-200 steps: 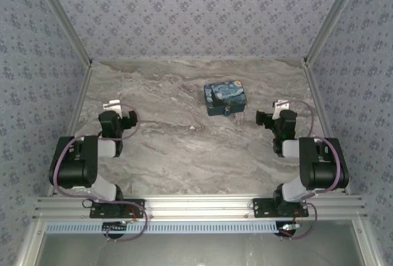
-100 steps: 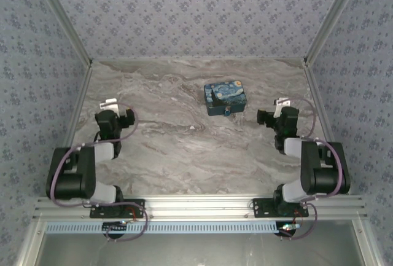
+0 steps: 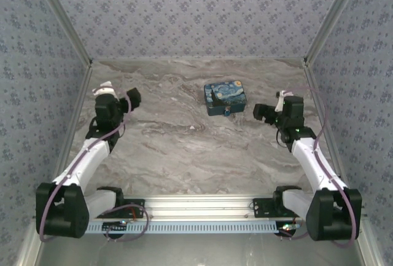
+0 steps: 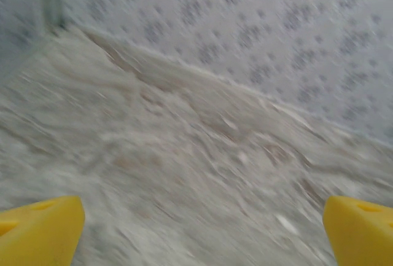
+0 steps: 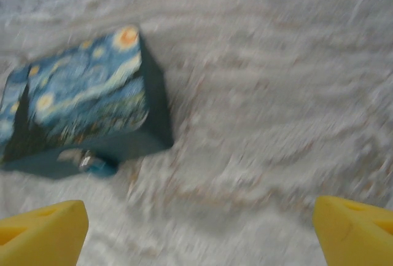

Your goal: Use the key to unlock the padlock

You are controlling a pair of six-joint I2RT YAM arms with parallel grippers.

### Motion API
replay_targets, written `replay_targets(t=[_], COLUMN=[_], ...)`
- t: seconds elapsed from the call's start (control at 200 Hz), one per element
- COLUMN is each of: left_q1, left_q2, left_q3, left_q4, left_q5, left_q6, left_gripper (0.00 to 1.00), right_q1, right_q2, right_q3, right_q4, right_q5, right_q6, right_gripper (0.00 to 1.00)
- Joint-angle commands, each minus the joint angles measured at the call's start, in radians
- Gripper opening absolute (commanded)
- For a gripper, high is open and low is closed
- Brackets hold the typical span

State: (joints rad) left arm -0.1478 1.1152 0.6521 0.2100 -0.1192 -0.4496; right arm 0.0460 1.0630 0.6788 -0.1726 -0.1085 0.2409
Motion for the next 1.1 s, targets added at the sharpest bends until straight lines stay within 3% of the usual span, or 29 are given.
replay_targets(t=[0.0, 0.165, 0.365, 0.75, 1.094], left_q1=[-0.088, -0.241, -0.34, -0.378, -0.377], left_q2=[0.027, 0.148, 0.307, 0.363, 0.371], left_q3=[0.039, 0.119, 0.233, 0.261, 0.276], left_q4=[-0.049, -0.017, 0.024, 0.021, 0.0], left_q5=[0.048, 0.046, 0.063, 0.059, 0.022], left_q6=[-0.11, -0.116, -0.109, -0.121, -0.117], left_gripper=[0.99, 1.0, 0.99, 0.99, 0.99], right_q1=[0.055, 0.138, 0.238, 0.313, 0.316], right_q2=[-0.054, -0.119, -0.087, 0.222, 0.334], right_q3=[0.014, -0.042, -0.091, 0.032, 0.074], right_q4=[-0.302, -0.454, -0.46, -0.438, -0.4], right_q5=[-0.041, -0.039, 0.002, 0.056, 0.086], right_q6=[0.126, 0.21, 0.256, 0.208, 0.189], right_gripper=[0.9, 0.85, 0.73, 0.49, 0.38])
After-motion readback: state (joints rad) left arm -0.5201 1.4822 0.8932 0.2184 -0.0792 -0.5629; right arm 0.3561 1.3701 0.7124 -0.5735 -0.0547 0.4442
